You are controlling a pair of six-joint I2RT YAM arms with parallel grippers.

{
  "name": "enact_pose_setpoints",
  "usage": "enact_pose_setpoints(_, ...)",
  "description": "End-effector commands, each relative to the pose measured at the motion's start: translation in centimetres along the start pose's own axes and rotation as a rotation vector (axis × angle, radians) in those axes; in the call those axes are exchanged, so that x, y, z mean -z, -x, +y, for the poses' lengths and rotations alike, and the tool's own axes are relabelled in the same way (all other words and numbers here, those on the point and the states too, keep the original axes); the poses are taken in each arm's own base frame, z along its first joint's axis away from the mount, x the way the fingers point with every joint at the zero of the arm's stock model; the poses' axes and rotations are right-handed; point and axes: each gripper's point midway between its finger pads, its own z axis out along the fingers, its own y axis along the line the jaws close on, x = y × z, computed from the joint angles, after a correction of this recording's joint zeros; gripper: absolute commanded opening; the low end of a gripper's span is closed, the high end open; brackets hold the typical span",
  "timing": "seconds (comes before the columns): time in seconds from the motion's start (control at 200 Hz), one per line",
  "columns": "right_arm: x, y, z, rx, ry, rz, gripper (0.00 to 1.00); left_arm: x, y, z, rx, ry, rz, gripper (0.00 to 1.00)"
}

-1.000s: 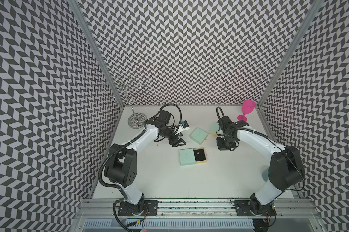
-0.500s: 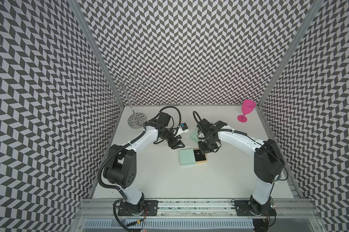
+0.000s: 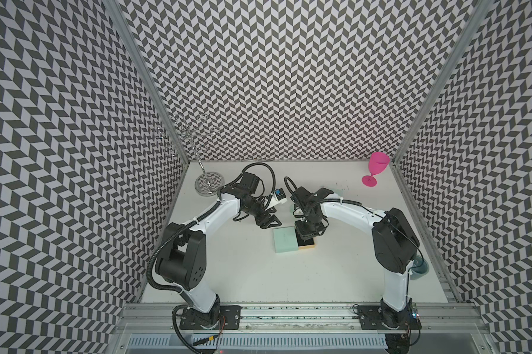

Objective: Place the earrings into the drawer-style jewelry box
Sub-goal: Insert the earring into the inner lining.

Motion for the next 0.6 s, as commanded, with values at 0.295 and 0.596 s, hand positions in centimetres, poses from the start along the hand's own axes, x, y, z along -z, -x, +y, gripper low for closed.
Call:
enact_pose_setpoints(0.295, -0.98, 1.27, 1.2, 0.064, 0.014, 0.003, 0.13, 0.81, 0.43, -0.58, -0.027, 0.013, -0.007, 0.72)
enact_pose_setpoints(0.596, -0.64, 0.87, 1.24, 0.08, 0.002, 0.014, 0.16, 0.72, 0.11, -0.43, -0.022, 0.01, -0.003, 0.72)
